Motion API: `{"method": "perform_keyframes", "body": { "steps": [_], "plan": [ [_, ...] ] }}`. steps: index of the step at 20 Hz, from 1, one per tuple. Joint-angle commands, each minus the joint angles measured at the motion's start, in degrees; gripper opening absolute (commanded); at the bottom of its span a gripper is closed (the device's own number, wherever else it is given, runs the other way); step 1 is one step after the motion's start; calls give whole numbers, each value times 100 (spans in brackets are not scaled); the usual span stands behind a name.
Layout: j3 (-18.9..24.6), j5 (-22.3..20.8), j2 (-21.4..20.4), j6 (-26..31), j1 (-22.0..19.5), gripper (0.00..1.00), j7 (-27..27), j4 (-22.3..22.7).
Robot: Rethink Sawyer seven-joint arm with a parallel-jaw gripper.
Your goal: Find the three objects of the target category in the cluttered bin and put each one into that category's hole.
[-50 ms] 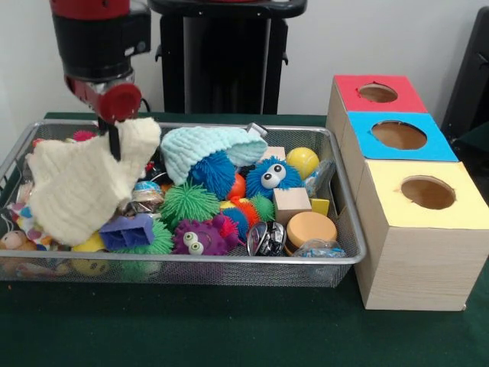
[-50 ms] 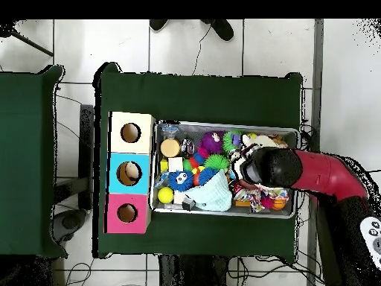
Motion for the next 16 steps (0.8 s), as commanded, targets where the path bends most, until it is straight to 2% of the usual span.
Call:
{"method": "perform_keyframes", "body": {
  "steps": [1,6,12,16],
  "plan": [
    [164,583,-712,1161,380,0,-308,450],
    [35,722,-963,1624,660,0,-188,294],
    [-30,1039,-1288,2491,967,0,11,-13],
    [-3,1279,-1695,3193,1108,0,-15,-200]
  ]
}}
